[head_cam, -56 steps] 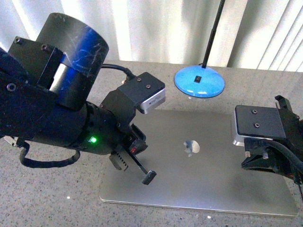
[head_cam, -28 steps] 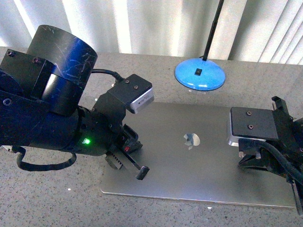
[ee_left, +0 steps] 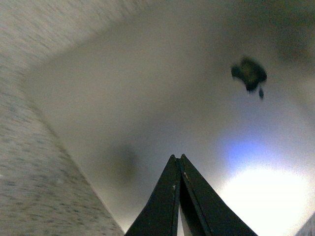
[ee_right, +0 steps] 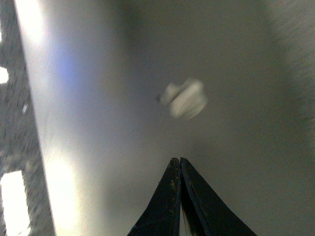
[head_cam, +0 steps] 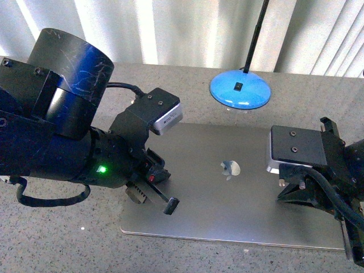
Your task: Close laptop
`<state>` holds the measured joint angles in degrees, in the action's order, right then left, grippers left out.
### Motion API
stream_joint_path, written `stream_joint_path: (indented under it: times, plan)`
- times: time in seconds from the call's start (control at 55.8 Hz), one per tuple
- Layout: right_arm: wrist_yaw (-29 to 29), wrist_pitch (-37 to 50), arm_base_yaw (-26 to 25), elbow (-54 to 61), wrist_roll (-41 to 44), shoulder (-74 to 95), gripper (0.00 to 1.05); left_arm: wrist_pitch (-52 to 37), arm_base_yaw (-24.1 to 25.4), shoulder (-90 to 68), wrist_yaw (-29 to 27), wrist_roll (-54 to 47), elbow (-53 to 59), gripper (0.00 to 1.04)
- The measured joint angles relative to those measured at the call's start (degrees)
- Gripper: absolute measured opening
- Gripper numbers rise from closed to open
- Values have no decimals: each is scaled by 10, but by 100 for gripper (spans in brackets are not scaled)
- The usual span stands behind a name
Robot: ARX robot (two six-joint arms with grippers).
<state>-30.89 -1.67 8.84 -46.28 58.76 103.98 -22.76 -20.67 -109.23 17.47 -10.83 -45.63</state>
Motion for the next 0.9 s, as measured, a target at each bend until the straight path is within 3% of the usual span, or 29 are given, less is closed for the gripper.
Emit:
stream_joint_path:
  times: [0.125,0.197,0.287,0.52,0.609,0.645,0.681,0.717,0.771,0.86,0.896]
  plan:
    - [10,99,-3,15,-94,-47,3,-85,22,52,-45,73,22,4]
    - [36,160,-7,23,-162,-71,8,-132,35,80,-84,131,31,12]
    - [81,238,-17,30,-307,-106,25,-151,47,104,-95,178,31,26]
    - [83,242,-21,37,-412,-106,61,-158,43,93,-108,213,42,60]
    - [83,242,-21,38,-422,-107,75,-334,35,88,-264,162,98,45]
    - [99,254,-18,41,-432,-104,78,-380,40,96,-296,150,121,40]
    - [158,326,-10,61,-451,-93,74,-413,48,107,-311,141,143,34]
    - [253,440,-5,96,-489,-80,67,-437,59,128,-313,133,169,27]
    - [335,555,-5,146,-525,-74,58,-446,71,160,-308,126,198,18]
    - [378,677,-13,216,-558,-102,41,-448,91,201,-294,122,243,3]
    - [377,686,-15,227,-562,-117,37,-448,95,214,-289,119,258,4]
